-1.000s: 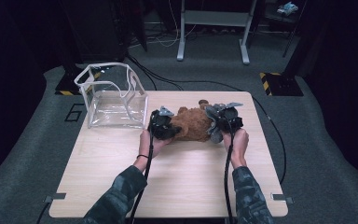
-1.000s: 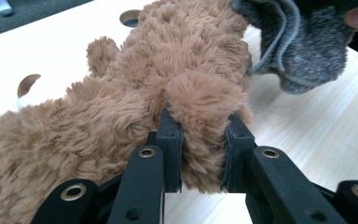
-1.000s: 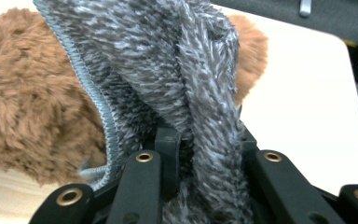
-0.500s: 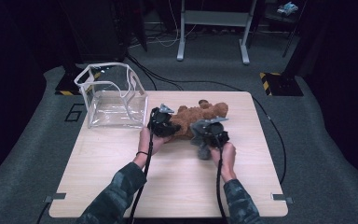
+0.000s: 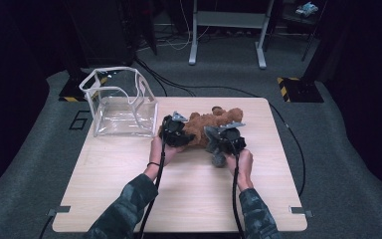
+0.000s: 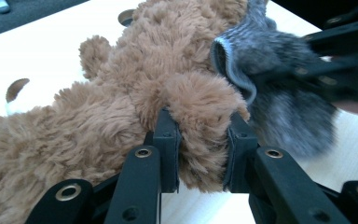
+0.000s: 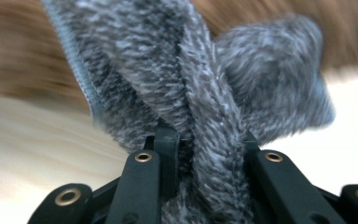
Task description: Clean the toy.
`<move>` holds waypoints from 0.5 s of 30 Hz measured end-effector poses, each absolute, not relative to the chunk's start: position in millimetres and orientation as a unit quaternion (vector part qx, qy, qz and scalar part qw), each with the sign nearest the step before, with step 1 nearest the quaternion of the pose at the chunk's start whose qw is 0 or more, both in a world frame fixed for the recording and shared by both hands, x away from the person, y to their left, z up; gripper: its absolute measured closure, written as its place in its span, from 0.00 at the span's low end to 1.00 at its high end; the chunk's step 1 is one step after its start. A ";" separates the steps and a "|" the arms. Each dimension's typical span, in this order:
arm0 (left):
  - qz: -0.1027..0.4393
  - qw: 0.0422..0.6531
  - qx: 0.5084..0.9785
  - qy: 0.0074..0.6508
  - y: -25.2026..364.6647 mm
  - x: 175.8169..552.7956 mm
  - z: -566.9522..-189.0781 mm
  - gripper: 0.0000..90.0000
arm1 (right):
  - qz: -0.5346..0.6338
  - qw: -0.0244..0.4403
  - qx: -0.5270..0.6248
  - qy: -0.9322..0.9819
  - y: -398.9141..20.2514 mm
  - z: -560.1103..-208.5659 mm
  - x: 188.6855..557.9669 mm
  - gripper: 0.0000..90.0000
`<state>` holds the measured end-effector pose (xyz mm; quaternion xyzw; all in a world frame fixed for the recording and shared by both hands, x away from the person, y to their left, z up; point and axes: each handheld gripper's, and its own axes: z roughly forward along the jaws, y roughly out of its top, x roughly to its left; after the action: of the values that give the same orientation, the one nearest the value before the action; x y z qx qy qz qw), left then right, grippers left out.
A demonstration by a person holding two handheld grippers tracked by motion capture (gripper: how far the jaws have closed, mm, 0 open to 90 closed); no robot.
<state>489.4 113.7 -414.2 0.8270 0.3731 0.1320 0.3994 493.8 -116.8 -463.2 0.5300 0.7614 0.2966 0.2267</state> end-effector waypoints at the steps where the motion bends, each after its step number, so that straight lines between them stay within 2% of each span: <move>1: 0.132 0.399 0.827 0.373 113.7 489.4 -414.2 0.79 | 0.291 0.225 0.543 0.755 -124.6 -469.5 496.5 0.79; 2: 0.132 0.396 0.830 0.369 112.3 489.2 -415.2 0.79 | 0.291 0.225 0.543 0.755 -124.6 -469.5 496.5 0.79; 3: 0.133 0.399 0.829 0.370 112.5 489.0 -415.2 0.79 | 0.276 0.216 0.570 0.743 -144.8 -481.1 498.7 0.79; 6: 0.132 0.397 0.829 0.370 113.8 488.2 -415.8 0.79 | 0.291 0.216 0.568 0.739 -148.1 -477.6 492.2 0.79; 11: 0.129 0.401 0.825 0.376 112.5 486.0 -415.9 0.79 | 0.351 0.222 0.481 0.772 -93.5 -430.4 477.4 0.79; 15: 0.131 0.390 0.833 0.368 109.7 489.4 -413.2 0.79 | 0.316 0.232 0.460 0.797 -70.6 -430.3 489.7 0.79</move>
<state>489.4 109.7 -413.2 0.8333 0.3685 0.1315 0.3905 489.7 -70.6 -430.3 0.4597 0.7967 0.3164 0.2322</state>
